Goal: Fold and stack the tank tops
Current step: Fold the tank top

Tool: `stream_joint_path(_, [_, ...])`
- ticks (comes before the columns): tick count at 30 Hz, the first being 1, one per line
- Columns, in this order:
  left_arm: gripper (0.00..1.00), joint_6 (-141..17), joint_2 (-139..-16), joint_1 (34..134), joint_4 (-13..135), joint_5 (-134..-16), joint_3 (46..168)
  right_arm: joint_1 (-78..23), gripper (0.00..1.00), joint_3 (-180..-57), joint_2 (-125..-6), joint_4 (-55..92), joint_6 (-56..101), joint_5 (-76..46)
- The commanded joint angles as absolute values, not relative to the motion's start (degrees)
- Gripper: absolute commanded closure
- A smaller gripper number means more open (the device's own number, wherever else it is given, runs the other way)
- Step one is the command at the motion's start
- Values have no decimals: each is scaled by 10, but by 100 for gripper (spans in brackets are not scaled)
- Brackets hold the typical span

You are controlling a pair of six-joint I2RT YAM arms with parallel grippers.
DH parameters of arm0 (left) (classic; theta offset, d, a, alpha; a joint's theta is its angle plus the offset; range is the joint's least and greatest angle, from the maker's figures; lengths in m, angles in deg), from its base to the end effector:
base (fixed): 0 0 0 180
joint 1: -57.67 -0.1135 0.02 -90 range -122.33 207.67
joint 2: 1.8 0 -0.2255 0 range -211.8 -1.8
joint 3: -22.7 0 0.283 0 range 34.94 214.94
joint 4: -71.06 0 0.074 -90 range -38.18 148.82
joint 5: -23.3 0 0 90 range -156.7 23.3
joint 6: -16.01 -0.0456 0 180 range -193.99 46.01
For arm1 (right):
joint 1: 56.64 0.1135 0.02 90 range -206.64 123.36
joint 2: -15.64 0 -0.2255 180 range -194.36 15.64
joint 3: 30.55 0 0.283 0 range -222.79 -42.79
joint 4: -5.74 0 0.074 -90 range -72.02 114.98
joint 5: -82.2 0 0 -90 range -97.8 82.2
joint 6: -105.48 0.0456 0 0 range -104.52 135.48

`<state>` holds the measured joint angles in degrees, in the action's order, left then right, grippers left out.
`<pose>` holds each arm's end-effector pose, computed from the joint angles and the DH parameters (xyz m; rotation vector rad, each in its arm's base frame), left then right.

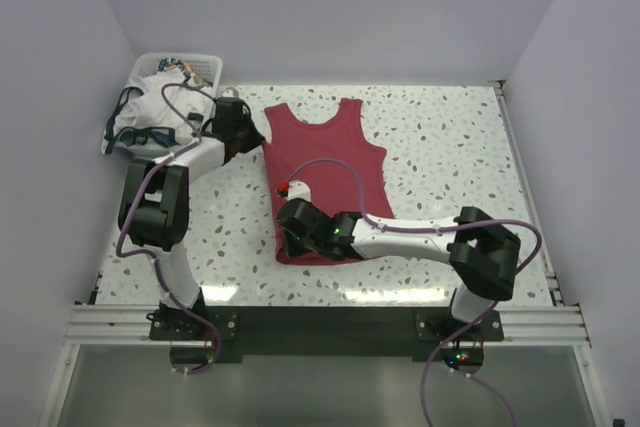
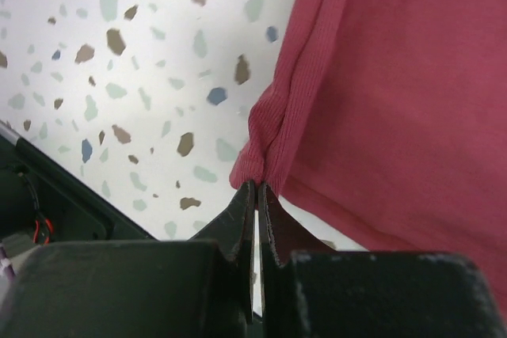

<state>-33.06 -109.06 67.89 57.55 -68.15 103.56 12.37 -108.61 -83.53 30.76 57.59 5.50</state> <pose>0.4251 -0.0778 0.1263 -0.6002 2.2376 -0.4938 0.1538 0.3716 0.1489 -0.4575 2.4073 0.6515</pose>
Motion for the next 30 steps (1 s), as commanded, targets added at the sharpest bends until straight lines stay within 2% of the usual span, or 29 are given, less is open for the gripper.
stream_joint_path(1, [100, -327, -1099, 699, 565, -668, 1088, 103, 100, -1054, -788, 280, 593, 47])
stream_joint_path(12, [100, -310, -1163, 761, 550, -642, 1156, 65, 100, -947, -705, 269, 609, 64])
stream_joint_path(16, [100, -304, -1153, 764, 550, -625, 1144, 64, 100, -931, -688, 269, 611, 64])
stream_joint_path(20, [100, -310, -1123, 747, 545, -609, 1119, 72, 100, -941, -700, 266, 608, 34])
stream_joint_path(30, [100, -327, -1063, 682, 567, -619, 1014, 155, 100, -1064, -810, 288, 598, 19])
